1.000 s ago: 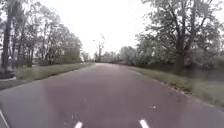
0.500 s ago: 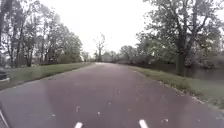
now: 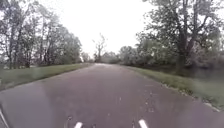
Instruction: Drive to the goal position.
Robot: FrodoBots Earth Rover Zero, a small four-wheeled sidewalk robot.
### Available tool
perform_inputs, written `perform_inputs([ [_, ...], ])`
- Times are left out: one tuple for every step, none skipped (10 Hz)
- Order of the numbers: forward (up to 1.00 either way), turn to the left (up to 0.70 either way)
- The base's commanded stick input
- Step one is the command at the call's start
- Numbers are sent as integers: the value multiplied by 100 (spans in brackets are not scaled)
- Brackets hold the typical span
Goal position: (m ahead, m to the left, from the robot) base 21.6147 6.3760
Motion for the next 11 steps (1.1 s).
perform_inputs([
  [70, 0],
  [70, 0],
  [70, 0],
  [70, 0],
  [70, 0],
  [70, 0],
  [70, 0],
  [70, 0],
  [70, 0],
  [70, 0],
  [70, 0],
])
